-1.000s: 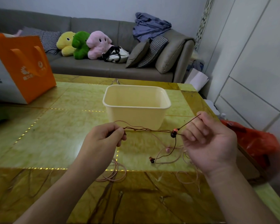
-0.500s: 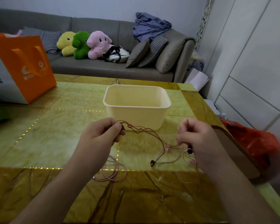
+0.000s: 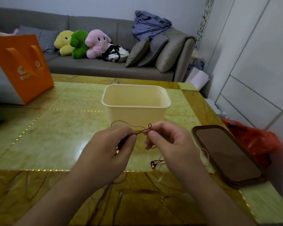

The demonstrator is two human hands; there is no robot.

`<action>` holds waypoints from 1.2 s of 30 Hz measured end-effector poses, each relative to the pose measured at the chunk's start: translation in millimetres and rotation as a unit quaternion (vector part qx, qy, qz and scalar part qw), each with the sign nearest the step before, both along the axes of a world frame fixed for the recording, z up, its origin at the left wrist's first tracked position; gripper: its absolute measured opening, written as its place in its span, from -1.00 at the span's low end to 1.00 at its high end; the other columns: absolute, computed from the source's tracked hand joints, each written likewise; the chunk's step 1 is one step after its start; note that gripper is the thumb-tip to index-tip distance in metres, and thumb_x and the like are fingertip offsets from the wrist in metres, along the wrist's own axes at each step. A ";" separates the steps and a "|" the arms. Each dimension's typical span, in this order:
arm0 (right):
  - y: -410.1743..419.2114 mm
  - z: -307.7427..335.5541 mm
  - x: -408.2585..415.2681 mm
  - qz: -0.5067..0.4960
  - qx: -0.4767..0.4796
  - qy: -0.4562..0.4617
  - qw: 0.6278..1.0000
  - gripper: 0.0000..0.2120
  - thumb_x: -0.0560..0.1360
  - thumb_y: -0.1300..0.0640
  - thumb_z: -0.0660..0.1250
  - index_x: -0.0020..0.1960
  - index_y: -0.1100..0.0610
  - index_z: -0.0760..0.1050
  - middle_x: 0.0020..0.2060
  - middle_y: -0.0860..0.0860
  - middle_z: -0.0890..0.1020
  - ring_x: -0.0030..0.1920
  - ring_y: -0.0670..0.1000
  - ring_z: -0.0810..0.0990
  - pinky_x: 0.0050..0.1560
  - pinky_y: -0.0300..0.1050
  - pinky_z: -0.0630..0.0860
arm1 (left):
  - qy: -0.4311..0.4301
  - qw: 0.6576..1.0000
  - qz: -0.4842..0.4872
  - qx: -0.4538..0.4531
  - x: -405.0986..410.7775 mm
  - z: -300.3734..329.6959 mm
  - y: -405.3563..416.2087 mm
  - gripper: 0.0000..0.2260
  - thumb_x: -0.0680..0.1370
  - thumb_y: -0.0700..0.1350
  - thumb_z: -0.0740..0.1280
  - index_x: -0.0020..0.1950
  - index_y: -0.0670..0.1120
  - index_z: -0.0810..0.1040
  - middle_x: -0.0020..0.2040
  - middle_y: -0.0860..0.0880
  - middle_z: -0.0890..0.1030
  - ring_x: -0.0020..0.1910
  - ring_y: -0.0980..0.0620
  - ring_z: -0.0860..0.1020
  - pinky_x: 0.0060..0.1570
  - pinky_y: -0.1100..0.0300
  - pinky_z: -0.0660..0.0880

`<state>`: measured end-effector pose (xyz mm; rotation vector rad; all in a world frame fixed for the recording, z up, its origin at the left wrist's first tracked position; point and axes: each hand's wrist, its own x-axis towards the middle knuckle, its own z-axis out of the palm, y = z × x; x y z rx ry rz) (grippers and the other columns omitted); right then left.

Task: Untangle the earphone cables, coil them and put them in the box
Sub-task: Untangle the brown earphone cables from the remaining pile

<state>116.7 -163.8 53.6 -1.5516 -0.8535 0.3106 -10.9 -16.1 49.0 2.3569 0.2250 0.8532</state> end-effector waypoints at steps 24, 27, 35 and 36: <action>-29.0 13.9 38.1 -0.205 -0.196 -0.029 0.959 -0.82 0.60 0.11 0.39 -0.18 0.07 0.62 -0.28 -0.02 0.68 -0.33 -0.05 0.64 -0.26 -0.03 0.59 | -0.073 0.979 0.160 0.105 -0.7 -2.3 13.8 -0.79 0.66 -0.05 0.31 0.12 -0.12 0.69 -0.08 0.07 0.67 -0.23 0.03 0.57 -0.34 0.03 0.54; -15.9 7.0 16.2 -0.150 -0.230 -0.111 0.955 -0.79 0.54 0.12 0.42 0.15 -0.09 0.58 0.08 -0.19 0.62 0.10 -0.21 0.60 0.10 -0.15 0.59 | -0.085 0.973 0.150 0.152 2.0 -3.0 6.8 -0.79 0.64 -0.08 0.37 0.12 -0.16 0.73 -0.05 0.01 0.72 -0.16 -0.03 0.66 -0.35 0.02 0.59; 3.9 2.1 -9.9 0.015 -0.109 -0.095 0.989 -0.92 0.65 0.12 0.40 0.07 -0.06 0.55 -0.21 -0.06 0.70 -0.19 -0.12 0.66 -0.15 -0.11 0.58 | -0.090 0.967 0.100 0.216 7.6 -10.9 -3.0 -0.75 0.64 -0.05 0.31 0.07 -0.15 0.74 -0.05 -0.01 0.72 -0.13 -0.07 0.68 -0.43 0.00 0.58; 3.2 0.3 -8.3 0.017 -0.098 -0.086 0.991 -0.91 0.66 0.15 0.36 0.00 -0.01 0.56 -0.30 0.02 0.66 -0.27 0.00 0.64 -0.23 0.01 0.59 | -0.091 0.967 0.102 0.217 7.4 -10.9 -2.2 -0.74 0.64 -0.03 0.31 0.06 -0.15 0.74 -0.06 -0.01 0.72 -0.14 -0.07 0.68 -0.45 0.01 0.57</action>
